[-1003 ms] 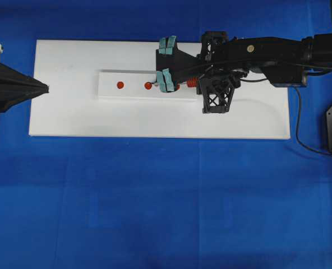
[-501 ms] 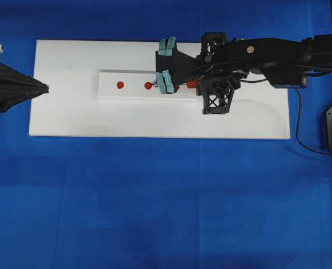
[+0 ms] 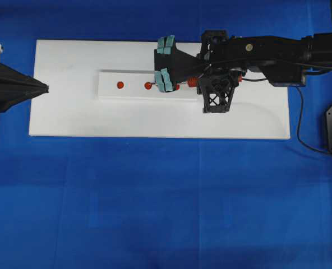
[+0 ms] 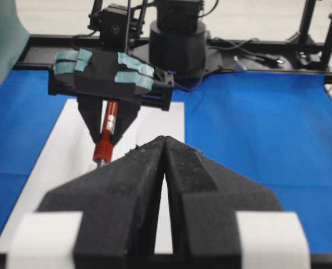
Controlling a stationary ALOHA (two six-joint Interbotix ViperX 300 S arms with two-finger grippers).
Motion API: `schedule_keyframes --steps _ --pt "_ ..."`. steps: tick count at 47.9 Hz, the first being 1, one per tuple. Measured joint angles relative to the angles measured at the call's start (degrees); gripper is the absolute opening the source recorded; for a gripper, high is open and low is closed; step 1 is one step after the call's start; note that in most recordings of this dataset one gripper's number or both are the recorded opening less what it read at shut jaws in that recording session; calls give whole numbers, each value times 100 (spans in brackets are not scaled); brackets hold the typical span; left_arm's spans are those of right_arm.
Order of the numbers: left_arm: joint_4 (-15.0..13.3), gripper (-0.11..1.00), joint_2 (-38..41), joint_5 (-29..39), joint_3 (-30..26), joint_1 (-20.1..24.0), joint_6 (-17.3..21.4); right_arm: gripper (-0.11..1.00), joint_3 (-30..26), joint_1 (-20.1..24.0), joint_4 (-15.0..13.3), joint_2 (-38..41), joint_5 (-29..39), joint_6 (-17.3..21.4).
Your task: Touch the tip of the soldering iron to the mark.
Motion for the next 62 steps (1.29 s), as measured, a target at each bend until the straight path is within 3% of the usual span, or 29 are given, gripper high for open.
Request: schedule_keyframes --steps 26,47,62 --pt "0 0 0 -9 9 -9 0 6 -835 9 -35 -694 1011 -211" --pt "-9 0 0 -9 0 -9 0 6 -800 9 -35 -729 1046 -229" --pt "-9 0 0 -62 0 0 0 7 -70 9 -35 -1274 1055 -202"
